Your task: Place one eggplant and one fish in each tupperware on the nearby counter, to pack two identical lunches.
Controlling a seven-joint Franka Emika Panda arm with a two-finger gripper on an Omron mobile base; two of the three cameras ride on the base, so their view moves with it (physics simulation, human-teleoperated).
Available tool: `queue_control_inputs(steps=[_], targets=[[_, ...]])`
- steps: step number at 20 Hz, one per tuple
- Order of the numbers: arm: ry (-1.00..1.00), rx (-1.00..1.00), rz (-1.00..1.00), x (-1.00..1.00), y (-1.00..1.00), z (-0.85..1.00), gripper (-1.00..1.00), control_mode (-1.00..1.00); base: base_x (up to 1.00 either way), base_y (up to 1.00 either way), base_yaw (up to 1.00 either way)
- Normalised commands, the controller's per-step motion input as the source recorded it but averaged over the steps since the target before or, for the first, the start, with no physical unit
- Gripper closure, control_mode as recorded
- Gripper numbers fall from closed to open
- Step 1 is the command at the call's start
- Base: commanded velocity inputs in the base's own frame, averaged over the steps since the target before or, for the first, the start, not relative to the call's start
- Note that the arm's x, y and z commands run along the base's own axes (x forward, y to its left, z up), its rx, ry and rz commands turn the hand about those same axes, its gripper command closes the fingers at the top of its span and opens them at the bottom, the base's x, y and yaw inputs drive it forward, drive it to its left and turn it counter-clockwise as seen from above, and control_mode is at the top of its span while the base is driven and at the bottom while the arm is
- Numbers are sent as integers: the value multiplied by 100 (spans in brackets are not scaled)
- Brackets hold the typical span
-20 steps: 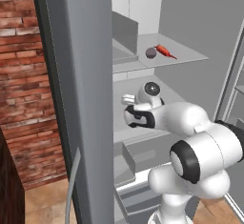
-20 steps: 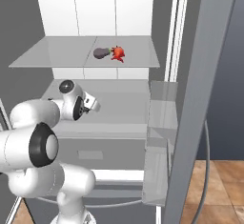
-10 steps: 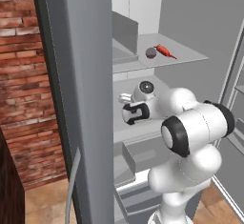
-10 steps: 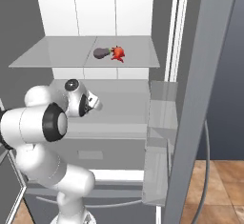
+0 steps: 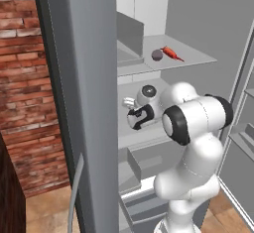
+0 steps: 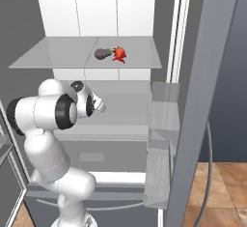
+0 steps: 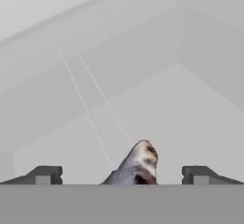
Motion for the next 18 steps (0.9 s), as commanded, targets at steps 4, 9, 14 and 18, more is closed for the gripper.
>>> queue_control_inputs(steps=[4,9,14,18], targets=[[1,0,-4,24,15,-24,-100,-100,0,0,0],[1,0,-4,-1,21,-34,-100,-100,0,0,0],[0,0,-6,-35,12,-19,-100,-100,0,0,0],[0,0,-8,-51,0,-3,-100,-100,0,0,0]])
